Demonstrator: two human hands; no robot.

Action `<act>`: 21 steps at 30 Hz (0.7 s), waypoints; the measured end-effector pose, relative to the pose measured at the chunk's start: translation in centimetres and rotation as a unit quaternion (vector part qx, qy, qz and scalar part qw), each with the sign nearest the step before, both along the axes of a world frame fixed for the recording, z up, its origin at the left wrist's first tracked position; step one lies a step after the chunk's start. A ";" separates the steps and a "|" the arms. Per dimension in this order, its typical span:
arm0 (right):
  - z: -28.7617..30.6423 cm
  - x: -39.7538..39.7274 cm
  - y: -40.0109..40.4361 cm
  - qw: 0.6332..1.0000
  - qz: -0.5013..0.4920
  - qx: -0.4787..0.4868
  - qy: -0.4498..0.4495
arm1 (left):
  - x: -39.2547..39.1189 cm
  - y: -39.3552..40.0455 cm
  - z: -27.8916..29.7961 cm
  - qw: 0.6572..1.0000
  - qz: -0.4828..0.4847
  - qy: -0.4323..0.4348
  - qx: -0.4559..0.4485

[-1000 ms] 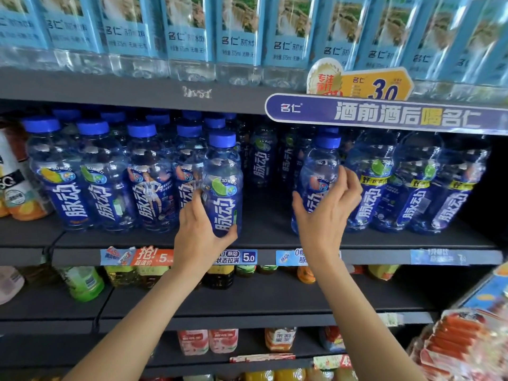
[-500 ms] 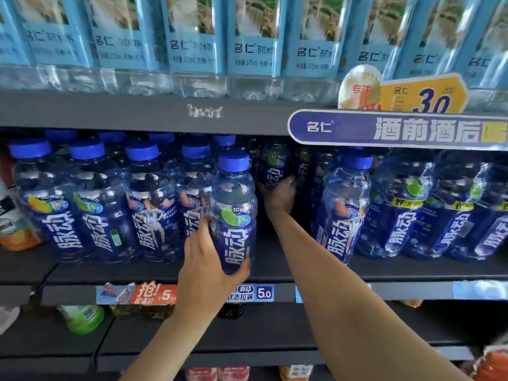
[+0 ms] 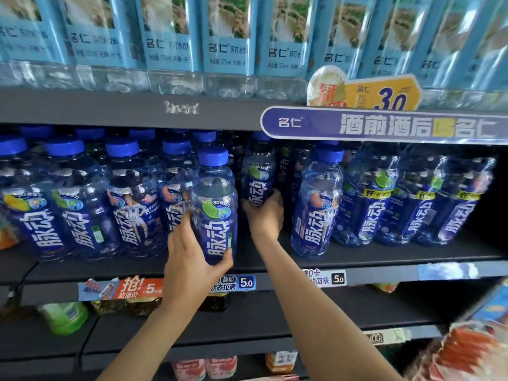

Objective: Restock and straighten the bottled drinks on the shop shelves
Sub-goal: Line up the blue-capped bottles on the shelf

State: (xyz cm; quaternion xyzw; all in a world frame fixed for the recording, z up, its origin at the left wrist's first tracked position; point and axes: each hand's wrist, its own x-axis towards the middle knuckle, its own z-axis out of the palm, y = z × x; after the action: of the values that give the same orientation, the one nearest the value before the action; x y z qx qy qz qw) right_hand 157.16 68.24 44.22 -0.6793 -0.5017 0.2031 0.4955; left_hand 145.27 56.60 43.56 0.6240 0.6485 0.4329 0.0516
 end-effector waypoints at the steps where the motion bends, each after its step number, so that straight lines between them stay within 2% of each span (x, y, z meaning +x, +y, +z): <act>1: 0.1 0.0 -0.3 1.000 0.005 -0.003 0.001 | 0.1 -0.1 0.1 1.000 0.002 -0.002 -0.002; 6: 1.2 0.3 -1.4 0.999 0.042 -0.018 -0.024 | 0.2 -0.2 0.3 1.000 -0.001 -0.005 -0.004; 8: 1.7 0.3 -2.7 0.998 0.054 0.013 -0.044 | 0.2 -0.4 0.5 1.000 0.001 0.003 0.005; 10: 2.3 0.5 -4.5 0.988 0.069 0.104 -0.086 | 0.2 -0.3 0.5 1.000 0.003 0.026 0.017; 13: 3.8 1.4 -6.9 0.944 0.058 0.275 -0.171 | 0.7 0.0 0.7 0.998 0.002 0.065 0.011; 16: 5.9 2.7 -7.8 0.905 0.020 0.366 -0.215 | 2.2 0.6 1.3 0.996 0.004 0.086 -0.021; 18: 6.6 3.2 -8.2 0.918 0.044 0.331 -0.212 | 3.3 1.1 1.8 0.995 0.018 0.084 -0.046; 21: 5.5 3.2 -8.0 0.955 0.137 0.188 -0.184 | 3.9 1.6 2.0 0.995 0.031 0.075 -0.057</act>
State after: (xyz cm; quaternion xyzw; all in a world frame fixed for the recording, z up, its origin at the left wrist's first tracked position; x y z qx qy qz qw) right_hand 160.41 60.21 49.76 -0.5242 -0.7018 0.0423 0.4806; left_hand 149.21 58.16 45.58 0.6301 0.6934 0.3487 0.0252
